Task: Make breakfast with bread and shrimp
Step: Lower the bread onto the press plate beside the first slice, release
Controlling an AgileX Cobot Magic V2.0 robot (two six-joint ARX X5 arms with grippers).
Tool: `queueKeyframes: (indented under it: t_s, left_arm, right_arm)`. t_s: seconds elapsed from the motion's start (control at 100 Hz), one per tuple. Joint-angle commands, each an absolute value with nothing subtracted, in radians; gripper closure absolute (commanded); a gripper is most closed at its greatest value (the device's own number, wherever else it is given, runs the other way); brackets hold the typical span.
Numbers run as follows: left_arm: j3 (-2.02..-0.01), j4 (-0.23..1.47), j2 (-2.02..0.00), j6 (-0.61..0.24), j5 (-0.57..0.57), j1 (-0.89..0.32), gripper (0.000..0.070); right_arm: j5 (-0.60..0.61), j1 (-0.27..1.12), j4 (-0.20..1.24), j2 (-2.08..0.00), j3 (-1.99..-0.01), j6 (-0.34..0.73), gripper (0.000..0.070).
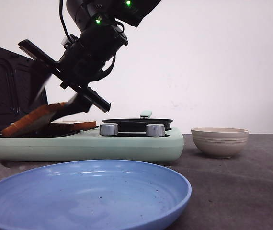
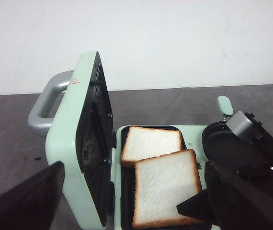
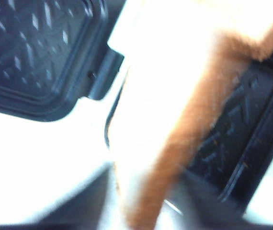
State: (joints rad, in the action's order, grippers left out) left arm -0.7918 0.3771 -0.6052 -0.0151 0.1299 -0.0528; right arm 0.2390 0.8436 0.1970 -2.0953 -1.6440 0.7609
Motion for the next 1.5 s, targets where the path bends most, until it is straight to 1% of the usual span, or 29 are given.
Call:
queueKeyframes:
  t_s: [0.0, 0.11, 0.18, 0.27, 0.44, 0.49, 0.52, 0.59, 0.68, 0.79, 1.02, 1.31, 1.49]
  left_arm:
    - [-0.796, 0.367, -0.606, -0.02, 0.131, -0.052, 0.0195]
    - [-0.796, 0.367, -0.606, -0.02, 0.131, -0.052, 0.0195]
    - [-0.796, 0.367, -0.606, -0.02, 0.131, -0.052, 0.0195]
    - [-0.796, 0.366, -0.606, -0.02, 0.131, -0.052, 0.0195]
    - [-0.796, 0.366, -0.606, -0.02, 0.131, -0.053, 0.0195]
    - [-0.796, 0.366, -0.606, -0.02, 0.131, -0.053, 0.0195]
    - [-0.796, 0.366, -0.606, -0.02, 0.131, -0.053, 0.0195]
    - [-0.796, 0.366, -0.606, -0.02, 0.131, -0.053, 0.0195]
    - [-0.796, 0.366, -0.606, -0.02, 0.131, -0.052, 0.0195]
    - [-0.796, 0.366, -0.606, -0.02, 0.131, -0.053, 0.0195]
    - [-0.796, 0.366, -0.606, -0.02, 0.131, -0.053, 0.0195]
    - [-0.796, 0.366, -0.606, -0.02, 0.131, -0.053, 0.0195]
    - [-0.796, 0.366, -0.606, -0.02, 0.131, -0.053, 0.0195]
  right_arm:
    - [0.234, 0.857, 0.187, -2.118, -1.67, 0.731, 0.0317]
    - [0.235, 0.857, 0.184, -2.118, -1.67, 0.707, 0.0305]
    - [0.24, 0.857, 0.188, -2.118, -1.67, 0.704, 0.0254]
    - [0.269, 0.857, 0.189, -2.118, -1.67, 0.703, 0.0208]
    - [0.274, 0.867, 0.188, -2.118, -1.67, 0.697, 0.0206]
    - [0.272, 0.868, 0.189, -2.118, -1.67, 0.693, 0.0195]
    - [0.273, 0.868, 0.189, -2.118, -1.67, 0.691, 0.018]
    - [0.272, 0.868, 0.202, -2.118, -1.67, 0.691, 0.0119]
    - [0.271, 0.868, 0.224, -2.118, -1.67, 0.687, 0.0078]
    - [0.261, 0.868, 0.242, -2.118, -1.67, 0.661, 0.0078]
    - [0.26, 0.861, 0.262, -2.118, -1.671, 0.641, 0.0078]
    - [0.208, 0.86, 0.293, -2.117, -1.671, 0.604, 0.0075]
    - [0.208, 0.855, 0.307, -2.111, -1.68, 0.586, 0.0075]
